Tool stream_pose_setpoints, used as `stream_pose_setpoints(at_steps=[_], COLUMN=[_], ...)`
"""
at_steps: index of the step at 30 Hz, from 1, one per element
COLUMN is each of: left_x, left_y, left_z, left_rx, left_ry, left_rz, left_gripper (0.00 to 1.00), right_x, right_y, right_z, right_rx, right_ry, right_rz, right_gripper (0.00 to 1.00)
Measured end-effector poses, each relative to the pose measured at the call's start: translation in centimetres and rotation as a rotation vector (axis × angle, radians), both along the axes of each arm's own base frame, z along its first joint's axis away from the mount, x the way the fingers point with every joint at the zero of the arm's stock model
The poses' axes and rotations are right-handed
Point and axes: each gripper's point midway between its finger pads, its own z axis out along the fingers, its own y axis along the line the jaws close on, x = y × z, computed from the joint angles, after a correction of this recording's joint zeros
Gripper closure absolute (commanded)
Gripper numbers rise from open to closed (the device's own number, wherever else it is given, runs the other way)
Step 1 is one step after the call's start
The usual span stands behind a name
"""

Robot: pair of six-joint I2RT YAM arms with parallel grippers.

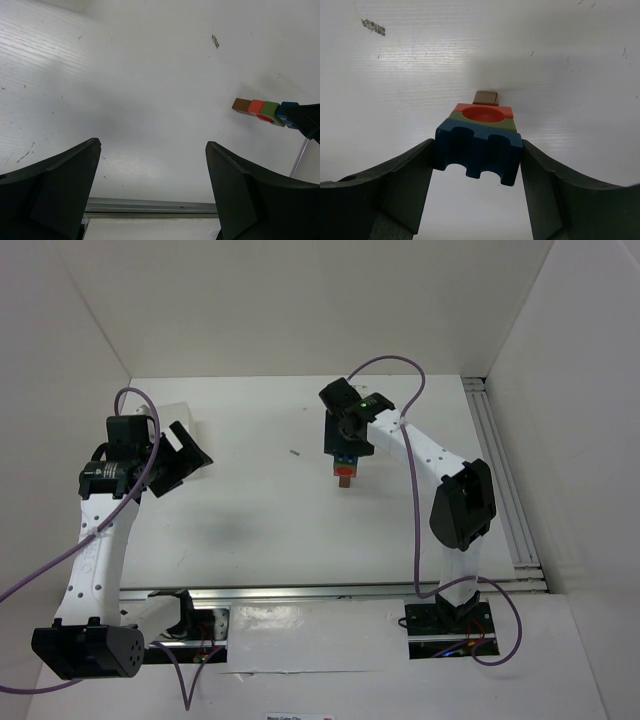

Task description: Build the wood block tower

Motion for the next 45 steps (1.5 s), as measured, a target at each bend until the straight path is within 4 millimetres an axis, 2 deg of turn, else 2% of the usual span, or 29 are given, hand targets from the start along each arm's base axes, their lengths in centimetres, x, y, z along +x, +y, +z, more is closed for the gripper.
stream_pose_setpoints(at_steps=[20,28,33,41,45], left_x=[0.0,0.0,0.0,0.0,0.0], left_y=[0.0,0.0,0.0,0.0,0.0], left_z=[0.0,0.0,0.0,0.0,0.0], left_rx=[0.0,0.0,0.0,0.0,0.0], left_ry=[0.0,-0.001,-0.001,-0.001,0.0], left_rz=[0.0,0.0,0.0,0.0,0.0], left_gripper=[0.01,0.01,0.01,0.01,0.01], right_x=[-0.2,-0.2,-0.2,-0.2,0.2], right_y=[0.1,0.1,0.1,0.0,0.2], right_z=[-0.4,-0.4,-0.4,-0.3,1.3], right_rx=[0.003,0.002,0.001,-0.004,0.002], right_ry=[0.012,0.011,0.011,0.012,-0.014], right_rz=[0.009,0.011,0.012,0.018,0.025], right_gripper=[0.27,0.18,0.01,0.01,0.01])
